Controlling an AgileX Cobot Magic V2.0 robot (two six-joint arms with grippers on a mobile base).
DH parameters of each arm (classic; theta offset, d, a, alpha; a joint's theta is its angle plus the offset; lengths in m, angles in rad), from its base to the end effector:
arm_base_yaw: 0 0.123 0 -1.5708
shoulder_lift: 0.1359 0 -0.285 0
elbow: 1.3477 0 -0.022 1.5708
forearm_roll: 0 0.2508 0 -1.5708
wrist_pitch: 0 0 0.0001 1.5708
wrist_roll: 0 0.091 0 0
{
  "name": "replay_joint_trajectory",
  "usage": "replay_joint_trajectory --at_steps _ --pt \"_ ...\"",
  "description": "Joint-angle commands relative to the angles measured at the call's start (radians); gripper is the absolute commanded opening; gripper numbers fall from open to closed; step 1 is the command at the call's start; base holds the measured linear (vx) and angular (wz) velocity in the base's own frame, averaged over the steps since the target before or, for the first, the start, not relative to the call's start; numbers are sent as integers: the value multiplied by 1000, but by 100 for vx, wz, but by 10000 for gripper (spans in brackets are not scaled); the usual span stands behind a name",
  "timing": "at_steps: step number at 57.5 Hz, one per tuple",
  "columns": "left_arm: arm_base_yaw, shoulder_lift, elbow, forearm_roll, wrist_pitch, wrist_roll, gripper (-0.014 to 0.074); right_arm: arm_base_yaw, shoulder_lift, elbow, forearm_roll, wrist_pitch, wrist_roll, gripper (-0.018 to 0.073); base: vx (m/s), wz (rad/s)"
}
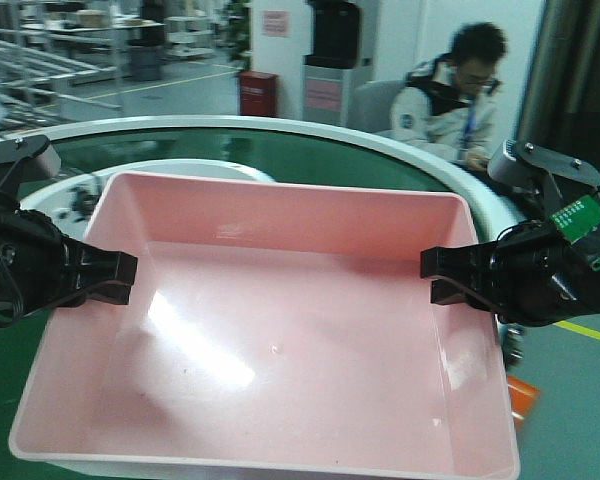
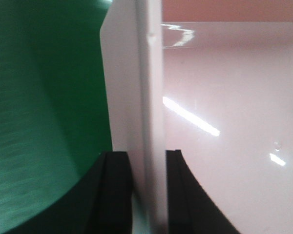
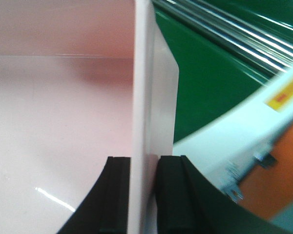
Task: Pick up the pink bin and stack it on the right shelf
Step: 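Hold the pink bin raised in both grippers while the base drives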
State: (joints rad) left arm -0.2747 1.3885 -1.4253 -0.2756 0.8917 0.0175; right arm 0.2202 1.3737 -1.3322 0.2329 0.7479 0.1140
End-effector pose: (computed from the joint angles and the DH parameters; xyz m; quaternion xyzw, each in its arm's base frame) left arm 0.2816 -0.0994 0.3999 0.0955 0.9075 -0.1807 0.3670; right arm 0.2910 0.0798 0.3837 -0.0039 0.9021 0.1755 0.3942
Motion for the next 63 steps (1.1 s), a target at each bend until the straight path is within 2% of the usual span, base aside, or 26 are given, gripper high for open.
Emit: replay_joint_trajectory --at_steps 1,34,63 --pt "3 -41 -32 -25 -61 1 -8 -12 -30 -31 -15 -101 -6 -8 -18 -57" --pt "3 -41 -32 -25 -61 1 -8 -12 -30 -31 -15 -101 -6 -8 -12 -71" --pt "3 -41 -32 -25 -61 1 -8 -12 -30 -31 -15 -101 -6 -8 9 -63"
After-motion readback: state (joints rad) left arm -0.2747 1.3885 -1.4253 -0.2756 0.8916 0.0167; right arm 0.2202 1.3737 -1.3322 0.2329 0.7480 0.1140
